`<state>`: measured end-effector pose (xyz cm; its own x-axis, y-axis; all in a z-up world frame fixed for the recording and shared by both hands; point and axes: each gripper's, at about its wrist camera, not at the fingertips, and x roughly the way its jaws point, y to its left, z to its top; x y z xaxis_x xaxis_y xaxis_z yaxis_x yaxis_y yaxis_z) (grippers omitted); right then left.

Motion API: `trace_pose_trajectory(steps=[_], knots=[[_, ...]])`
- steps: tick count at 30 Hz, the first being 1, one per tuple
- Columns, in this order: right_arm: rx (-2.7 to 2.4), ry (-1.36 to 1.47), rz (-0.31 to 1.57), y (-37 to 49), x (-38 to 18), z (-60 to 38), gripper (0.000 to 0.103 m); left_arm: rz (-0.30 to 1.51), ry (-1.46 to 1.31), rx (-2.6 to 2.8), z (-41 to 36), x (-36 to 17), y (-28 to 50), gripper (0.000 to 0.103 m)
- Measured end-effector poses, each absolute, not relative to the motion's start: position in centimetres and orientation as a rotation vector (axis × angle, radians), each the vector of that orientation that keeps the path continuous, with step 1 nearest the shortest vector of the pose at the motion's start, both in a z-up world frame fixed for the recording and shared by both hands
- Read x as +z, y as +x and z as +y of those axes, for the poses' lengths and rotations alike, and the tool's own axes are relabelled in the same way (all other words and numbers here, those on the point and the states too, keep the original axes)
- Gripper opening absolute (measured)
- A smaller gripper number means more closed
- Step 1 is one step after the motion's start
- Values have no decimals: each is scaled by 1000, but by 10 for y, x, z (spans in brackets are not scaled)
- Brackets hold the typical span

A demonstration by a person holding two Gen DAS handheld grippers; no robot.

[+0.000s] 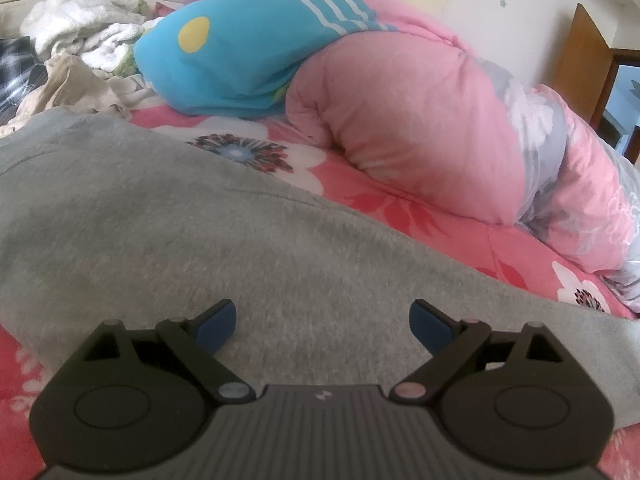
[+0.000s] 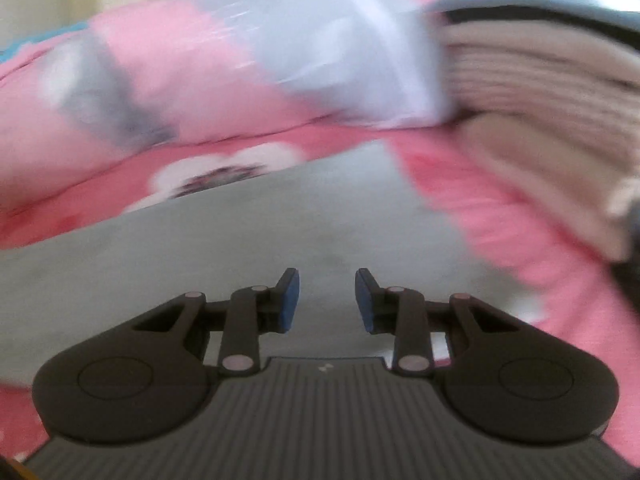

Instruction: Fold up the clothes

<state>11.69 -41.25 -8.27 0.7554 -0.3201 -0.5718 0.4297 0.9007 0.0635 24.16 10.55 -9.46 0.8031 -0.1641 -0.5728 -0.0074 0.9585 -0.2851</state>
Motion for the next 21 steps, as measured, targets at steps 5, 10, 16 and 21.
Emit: trace_pose_trajectory(steps=[5,10,16,21], knots=[[-798,317,604,103,-87,-471,28,633,-294,-83,109,-94,241,94],[-548,277,574,108,-54,-406,38,636,-298,-85,111,-93,241,94],[210,211,649,173,-51,-247,63,640,-304,-89,113,-93,241,94],[368,8,667,226,-72,-163,78,642,-318,-95,115,-92,242,94]])
